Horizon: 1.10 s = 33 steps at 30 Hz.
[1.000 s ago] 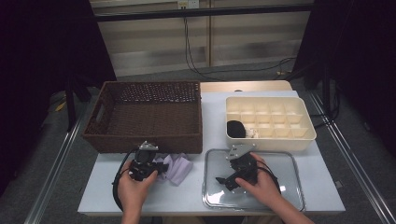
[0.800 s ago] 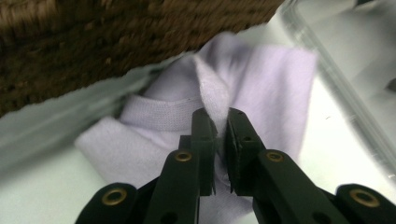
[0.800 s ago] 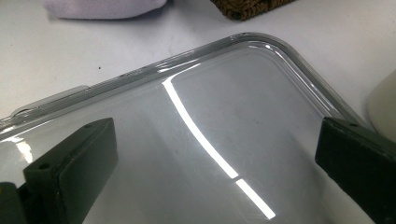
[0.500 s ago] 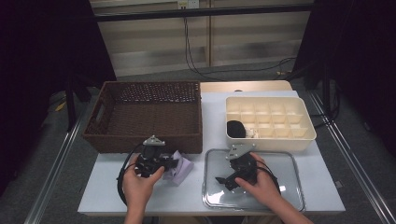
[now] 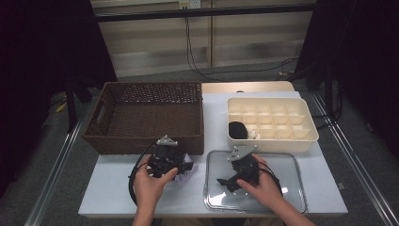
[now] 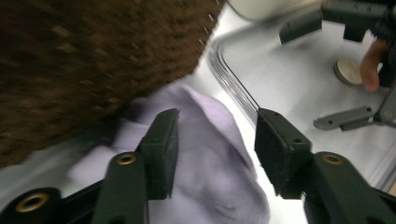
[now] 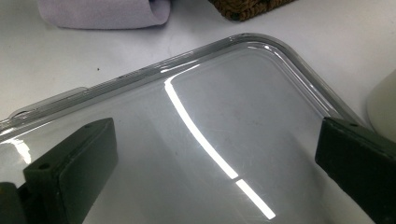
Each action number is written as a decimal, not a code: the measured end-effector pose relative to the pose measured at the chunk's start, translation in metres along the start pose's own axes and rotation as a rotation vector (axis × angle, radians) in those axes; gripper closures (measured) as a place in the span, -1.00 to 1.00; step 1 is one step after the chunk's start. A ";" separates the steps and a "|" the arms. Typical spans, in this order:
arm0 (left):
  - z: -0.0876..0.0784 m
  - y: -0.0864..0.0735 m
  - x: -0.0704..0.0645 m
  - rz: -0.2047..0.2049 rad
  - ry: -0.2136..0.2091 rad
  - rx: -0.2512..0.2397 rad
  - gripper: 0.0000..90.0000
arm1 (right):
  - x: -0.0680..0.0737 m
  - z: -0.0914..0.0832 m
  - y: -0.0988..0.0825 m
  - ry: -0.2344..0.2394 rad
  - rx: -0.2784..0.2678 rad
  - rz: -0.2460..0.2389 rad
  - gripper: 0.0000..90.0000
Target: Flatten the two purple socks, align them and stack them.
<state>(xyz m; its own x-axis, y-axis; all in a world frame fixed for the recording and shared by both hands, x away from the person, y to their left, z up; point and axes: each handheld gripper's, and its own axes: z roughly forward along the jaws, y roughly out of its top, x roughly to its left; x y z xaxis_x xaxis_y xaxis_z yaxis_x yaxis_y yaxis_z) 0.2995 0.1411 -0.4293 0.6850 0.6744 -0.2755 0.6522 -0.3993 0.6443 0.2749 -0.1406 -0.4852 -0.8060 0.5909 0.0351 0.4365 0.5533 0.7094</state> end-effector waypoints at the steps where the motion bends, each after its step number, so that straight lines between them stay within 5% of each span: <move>1: -0.003 0.000 0.002 -0.010 0.006 -0.008 0.10 | 0.000 0.000 0.000 0.000 0.000 0.000 -1.00; 6: -0.008 -0.002 0.009 -0.017 0.025 -0.004 -0.01 | 0.000 0.000 0.000 0.000 0.001 0.002 -1.00; 12: 0.015 -0.009 0.006 -0.025 -0.007 0.065 -0.03 | 0.000 0.000 0.000 0.000 0.001 0.002 -1.00; 19: 0.025 -0.012 0.004 0.017 0.010 0.131 0.83 | 0.000 0.000 0.000 0.001 0.001 0.002 -1.00; 33: 0.024 -0.007 0.000 0.022 -0.016 0.132 1.00 | 0.000 0.000 0.000 0.001 -0.001 -0.002 -1.00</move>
<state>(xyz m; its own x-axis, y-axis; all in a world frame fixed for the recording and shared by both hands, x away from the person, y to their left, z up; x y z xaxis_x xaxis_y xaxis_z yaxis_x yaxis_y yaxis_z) 0.3023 0.1290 -0.4506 0.7042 0.6549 -0.2743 0.6732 -0.4930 0.5511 0.2751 -0.1406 -0.4851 -0.8073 0.5891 0.0341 0.4343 0.5541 0.7102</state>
